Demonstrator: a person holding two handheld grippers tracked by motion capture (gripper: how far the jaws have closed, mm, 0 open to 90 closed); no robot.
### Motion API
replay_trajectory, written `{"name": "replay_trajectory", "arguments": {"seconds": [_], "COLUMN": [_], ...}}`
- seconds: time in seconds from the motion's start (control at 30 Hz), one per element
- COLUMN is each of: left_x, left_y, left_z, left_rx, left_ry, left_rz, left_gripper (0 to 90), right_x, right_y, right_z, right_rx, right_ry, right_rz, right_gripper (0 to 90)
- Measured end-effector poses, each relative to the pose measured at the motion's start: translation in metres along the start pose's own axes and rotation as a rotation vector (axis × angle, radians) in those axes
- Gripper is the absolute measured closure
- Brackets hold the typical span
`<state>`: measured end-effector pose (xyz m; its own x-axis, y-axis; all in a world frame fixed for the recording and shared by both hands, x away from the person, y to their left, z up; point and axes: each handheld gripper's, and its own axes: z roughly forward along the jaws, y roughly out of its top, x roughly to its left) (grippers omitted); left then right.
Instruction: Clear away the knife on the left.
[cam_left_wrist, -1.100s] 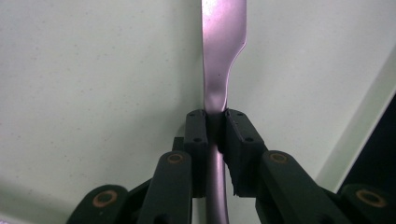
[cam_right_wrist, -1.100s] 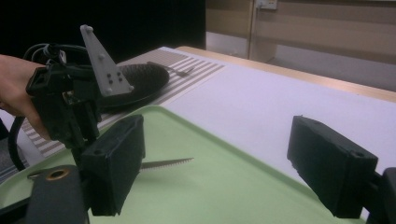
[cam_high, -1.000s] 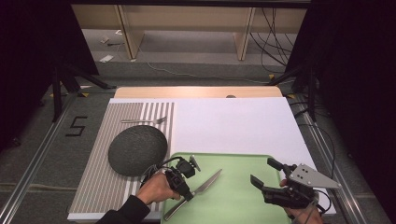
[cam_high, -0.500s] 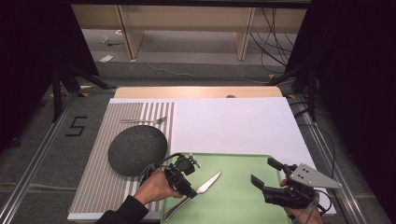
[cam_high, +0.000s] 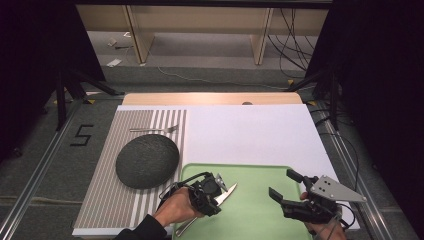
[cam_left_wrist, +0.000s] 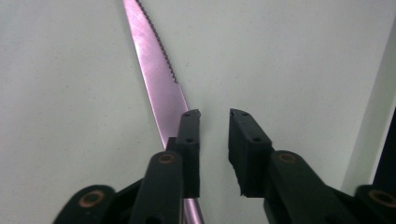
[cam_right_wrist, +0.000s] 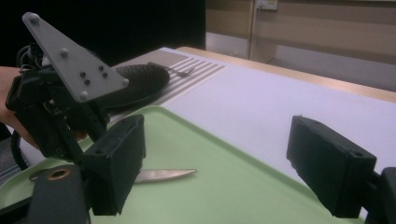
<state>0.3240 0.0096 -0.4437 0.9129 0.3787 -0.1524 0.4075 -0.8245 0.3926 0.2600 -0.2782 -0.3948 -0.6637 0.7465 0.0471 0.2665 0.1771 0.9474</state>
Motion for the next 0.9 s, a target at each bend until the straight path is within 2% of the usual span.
{"name": "replay_trajectory", "arguments": {"seconds": [0.1,0.23,0.3,0.43,0.47,0.53,0.67,0.9], "left_x": [0.000,0.004,0.005,0.007,0.007,0.008,0.011,0.015], "left_y": [0.001,0.000,-0.001,-0.003,-0.003,-0.003,-0.005,-0.007], "left_z": [0.004,0.007,0.009,0.011,0.012,0.012,0.012,0.010], "left_rx": [0.020,0.043,0.042,0.055,0.048,0.060,0.050,0.047], "left_ry": [0.005,0.030,0.034,0.028,0.032,0.043,0.050,0.067], "left_rz": [0.004,0.016,-0.004,-0.004,-0.013,-0.006,-0.035,-0.052], "left_gripper": [81.6,84.9,89.2,89.5,89.5,89.5,89.5,89.5], "right_x": [0.000,0.000,0.000,0.000,0.000,0.000,0.000,0.000], "right_y": [0.000,0.000,0.000,0.000,0.000,0.000,0.000,0.000], "right_z": [0.000,0.000,0.000,0.000,0.000,0.000,0.000,0.000], "right_rx": [0.001,0.001,0.003,0.002,0.002,0.002,0.000,-0.001], "right_ry": [0.001,0.000,0.002,0.002,0.002,0.002,0.002,0.004], "right_rz": [0.002,0.002,0.003,0.001,0.001,0.001,0.000,0.002], "right_gripper": [20.5,20.5,20.6,20.6,20.6,20.6,20.6,20.6]}}
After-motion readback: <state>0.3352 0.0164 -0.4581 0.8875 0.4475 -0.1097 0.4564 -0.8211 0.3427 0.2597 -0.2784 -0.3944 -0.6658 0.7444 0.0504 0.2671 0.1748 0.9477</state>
